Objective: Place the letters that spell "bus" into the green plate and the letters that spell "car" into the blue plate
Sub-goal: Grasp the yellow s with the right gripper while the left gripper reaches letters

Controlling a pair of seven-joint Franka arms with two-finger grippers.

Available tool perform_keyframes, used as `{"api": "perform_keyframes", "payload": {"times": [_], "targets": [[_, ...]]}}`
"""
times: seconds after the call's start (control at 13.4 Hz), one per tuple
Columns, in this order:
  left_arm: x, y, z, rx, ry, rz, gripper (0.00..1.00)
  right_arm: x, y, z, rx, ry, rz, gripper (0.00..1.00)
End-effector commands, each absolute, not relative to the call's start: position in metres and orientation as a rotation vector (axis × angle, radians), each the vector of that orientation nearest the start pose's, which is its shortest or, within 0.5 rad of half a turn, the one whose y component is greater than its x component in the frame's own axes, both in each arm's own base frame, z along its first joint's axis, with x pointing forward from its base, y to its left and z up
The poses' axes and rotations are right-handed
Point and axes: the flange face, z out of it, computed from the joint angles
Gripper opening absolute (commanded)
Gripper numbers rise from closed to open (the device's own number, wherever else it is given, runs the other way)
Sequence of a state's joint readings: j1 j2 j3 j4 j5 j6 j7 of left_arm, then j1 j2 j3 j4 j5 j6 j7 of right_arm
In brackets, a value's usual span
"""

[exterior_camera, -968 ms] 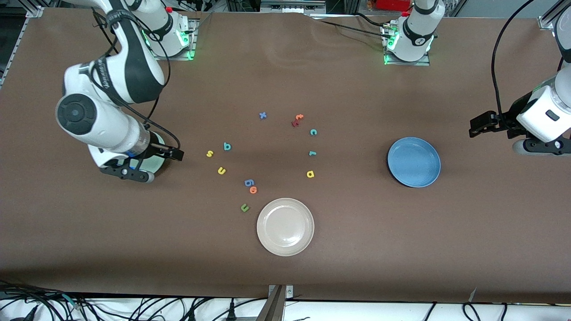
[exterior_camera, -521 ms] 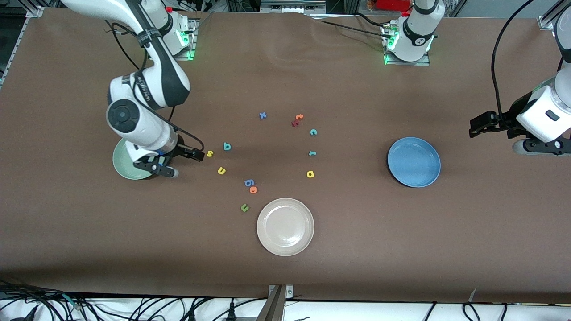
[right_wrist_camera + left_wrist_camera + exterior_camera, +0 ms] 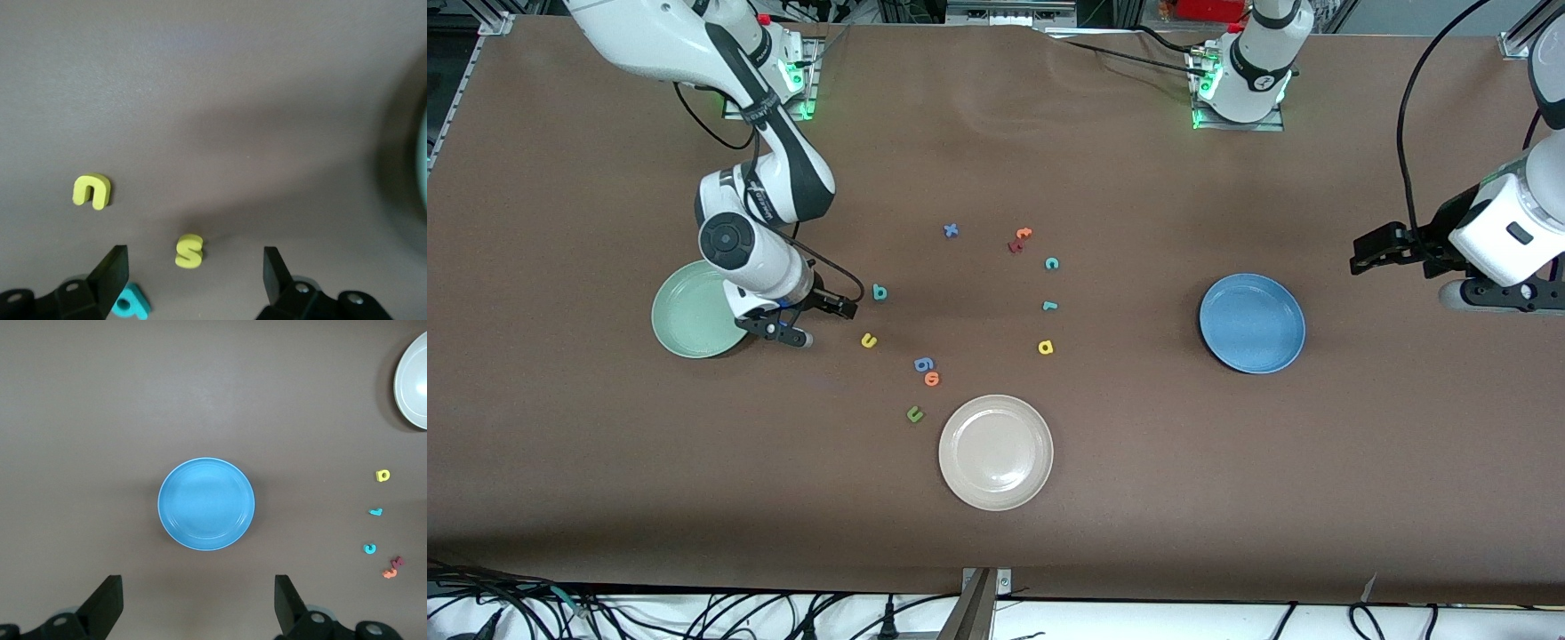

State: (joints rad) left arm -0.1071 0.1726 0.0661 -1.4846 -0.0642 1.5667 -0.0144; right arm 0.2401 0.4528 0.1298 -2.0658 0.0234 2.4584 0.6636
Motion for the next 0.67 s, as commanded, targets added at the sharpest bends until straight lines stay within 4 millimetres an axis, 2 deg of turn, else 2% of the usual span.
{"api": "perform_keyframes", "payload": {"times": [0.0, 0.07, 0.15, 0.22, 0.37, 0.6], "targets": [[0.606, -0.066, 0.564, -3.204, 0.136, 0.153, 1.0, 0.542, 0.223, 0.196, -3.033, 0.582, 0.113, 0.9], [0.612, -0.069, 0.55, -3.21, 0.148, 0.18, 1.0, 0.538, 0.233, 0.193, -3.036, 0.586, 0.121, 0.87], [0.624, -0.088, 0.507, -3.202, 0.193, 0.285, 1.0, 0.535, 0.238, 0.192, -3.036, 0.591, 0.124, 0.87], [0.627, -0.112, 0.483, -3.176, 0.247, 0.34, 1.0, 0.534, 0.237, 0.188, -3.04, 0.594, 0.137, 0.87], [0.632, -0.129, 0.47, -3.184, 0.269, 0.327, 1.0, 0.531, 0.236, 0.178, -3.04, 0.622, 0.157, 0.84], [0.64, -0.172, 0.423, -3.241, 0.323, 0.379, 1.0, 0.529, 0.237, 0.174, -3.035, 0.657, 0.154, 0.81]]}}
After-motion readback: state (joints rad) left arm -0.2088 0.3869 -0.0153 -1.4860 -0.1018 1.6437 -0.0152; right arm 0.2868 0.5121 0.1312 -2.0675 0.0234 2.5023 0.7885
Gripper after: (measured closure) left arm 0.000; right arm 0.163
